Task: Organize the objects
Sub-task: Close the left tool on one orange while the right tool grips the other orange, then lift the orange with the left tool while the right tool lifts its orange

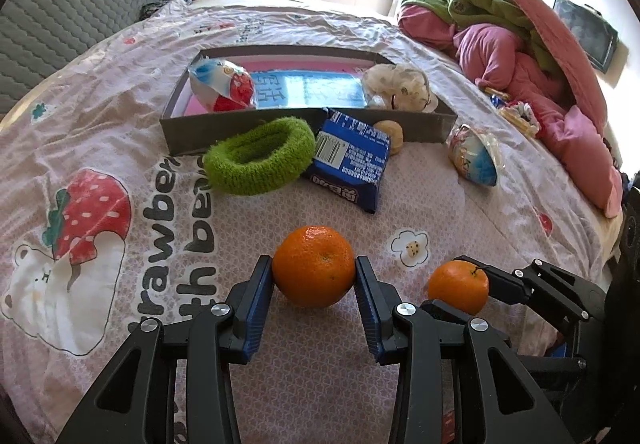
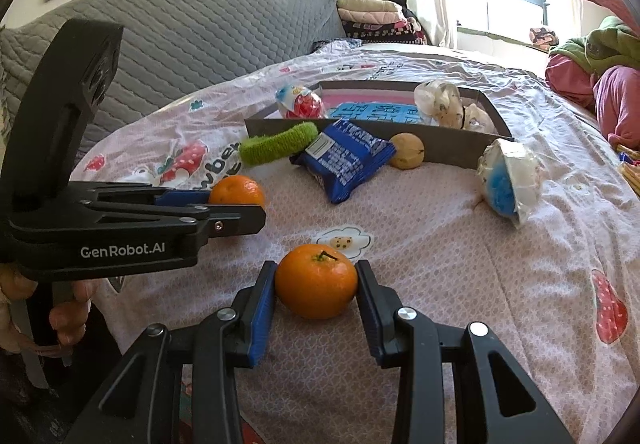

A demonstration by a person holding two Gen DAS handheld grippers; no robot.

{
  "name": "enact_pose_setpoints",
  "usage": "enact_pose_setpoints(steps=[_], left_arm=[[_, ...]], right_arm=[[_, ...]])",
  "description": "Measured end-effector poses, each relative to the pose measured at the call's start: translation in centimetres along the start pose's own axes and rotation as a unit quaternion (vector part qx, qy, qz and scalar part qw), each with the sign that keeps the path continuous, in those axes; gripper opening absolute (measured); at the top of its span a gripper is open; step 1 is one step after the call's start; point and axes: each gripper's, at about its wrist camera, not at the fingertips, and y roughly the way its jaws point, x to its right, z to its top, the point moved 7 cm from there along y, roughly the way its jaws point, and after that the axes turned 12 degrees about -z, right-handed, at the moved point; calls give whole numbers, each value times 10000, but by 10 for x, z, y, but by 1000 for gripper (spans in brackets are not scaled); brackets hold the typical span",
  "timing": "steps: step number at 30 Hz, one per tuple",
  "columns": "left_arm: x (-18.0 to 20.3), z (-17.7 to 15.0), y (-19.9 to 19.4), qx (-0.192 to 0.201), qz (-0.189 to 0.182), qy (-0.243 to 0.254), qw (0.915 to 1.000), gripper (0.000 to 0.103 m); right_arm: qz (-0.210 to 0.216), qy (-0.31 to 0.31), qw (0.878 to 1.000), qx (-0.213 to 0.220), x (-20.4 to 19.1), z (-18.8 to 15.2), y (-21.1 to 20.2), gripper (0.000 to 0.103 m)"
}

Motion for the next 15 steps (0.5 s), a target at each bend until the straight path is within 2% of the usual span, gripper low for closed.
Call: enact_pose_setpoints(steps=[10,15], left_arm=[[-1,3,-10,140,42,67,9999,42],[-1,9,-20,279,99,103,9995,42]], right_arm=[[-95,142,9997,188,6,12,-14,39],[-245,-19,9993,264,5,23,-22,39]])
